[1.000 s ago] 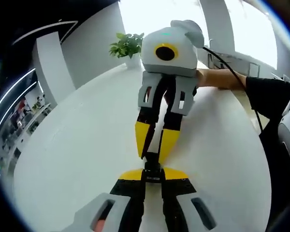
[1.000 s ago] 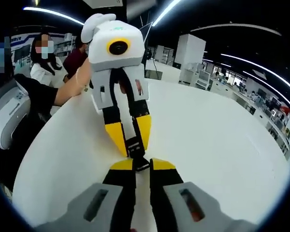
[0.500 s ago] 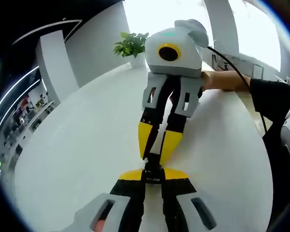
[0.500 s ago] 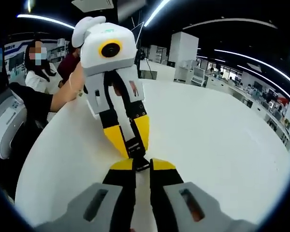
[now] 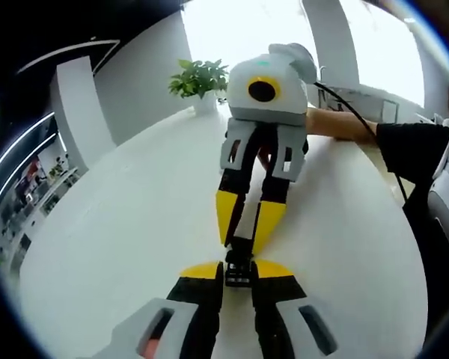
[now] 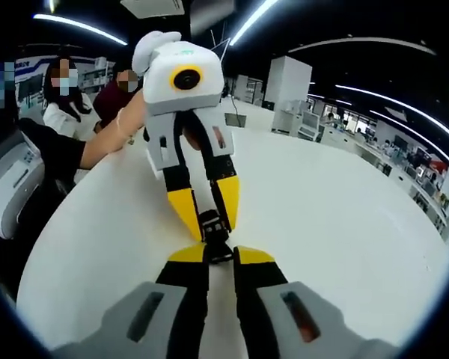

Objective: Snap the two parts of the plastic buckle together until the buckle closes and remains connected.

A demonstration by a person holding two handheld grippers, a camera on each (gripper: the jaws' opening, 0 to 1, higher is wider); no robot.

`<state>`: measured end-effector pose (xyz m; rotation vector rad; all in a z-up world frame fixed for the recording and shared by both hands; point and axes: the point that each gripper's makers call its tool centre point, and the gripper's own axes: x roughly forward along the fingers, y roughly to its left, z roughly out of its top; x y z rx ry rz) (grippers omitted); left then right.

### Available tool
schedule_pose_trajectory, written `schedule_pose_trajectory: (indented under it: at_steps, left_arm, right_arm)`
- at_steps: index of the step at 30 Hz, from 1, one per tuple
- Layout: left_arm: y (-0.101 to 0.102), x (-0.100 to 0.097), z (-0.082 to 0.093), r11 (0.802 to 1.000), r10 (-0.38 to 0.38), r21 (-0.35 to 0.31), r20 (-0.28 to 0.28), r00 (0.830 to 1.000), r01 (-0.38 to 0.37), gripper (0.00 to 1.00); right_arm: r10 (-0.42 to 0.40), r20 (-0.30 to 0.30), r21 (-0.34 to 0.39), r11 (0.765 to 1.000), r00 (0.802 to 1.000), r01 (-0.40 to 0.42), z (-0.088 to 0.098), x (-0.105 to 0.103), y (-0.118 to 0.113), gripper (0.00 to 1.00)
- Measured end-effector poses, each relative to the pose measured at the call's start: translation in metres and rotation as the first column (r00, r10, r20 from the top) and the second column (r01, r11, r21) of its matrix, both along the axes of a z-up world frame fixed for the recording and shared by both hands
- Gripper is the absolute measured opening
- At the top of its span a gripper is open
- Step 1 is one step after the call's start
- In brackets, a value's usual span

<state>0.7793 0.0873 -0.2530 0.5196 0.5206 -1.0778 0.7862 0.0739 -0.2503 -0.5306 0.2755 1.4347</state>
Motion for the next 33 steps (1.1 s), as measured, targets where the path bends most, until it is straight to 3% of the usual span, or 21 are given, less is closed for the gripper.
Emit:
schedule_pose_trajectory:
  at_steps: [7,12,27,33]
  left_arm:
    - [0.004,-0.005,-0.001,1.0,-0.005,0.008,-0.011,1.0,0.005,0.17]
    - [0.006,-0.007,-0.002,1.0,-0.006,-0.003,-0.035,0.999,0.006,0.17]
    - [0.011,-0.008,-0.004,0.998,0.03,-0.046,-0.114,0.993,-0.036,0.16]
    - [0.011,-0.007,-0.005,0.996,0.047,-0.064,-0.144,0.988,-0.057,0.15]
  right_arm:
    - [0.016,-0.018,0.009,1.0,1.0,-0.016,0.004,0.001,-0.004,0.13]
    - [0.022,-0.095,0.034,0.999,0.995,-0.018,0.004,0.0,-0.007,0.13]
    - [0.029,-0.07,0.043,0.999,0.997,-0.026,0.0,0.007,-0.003,0.17]
    - [0.06,-0.101,0.073,0.996,0.993,-0.052,0.0,0.003,0.002,0.14]
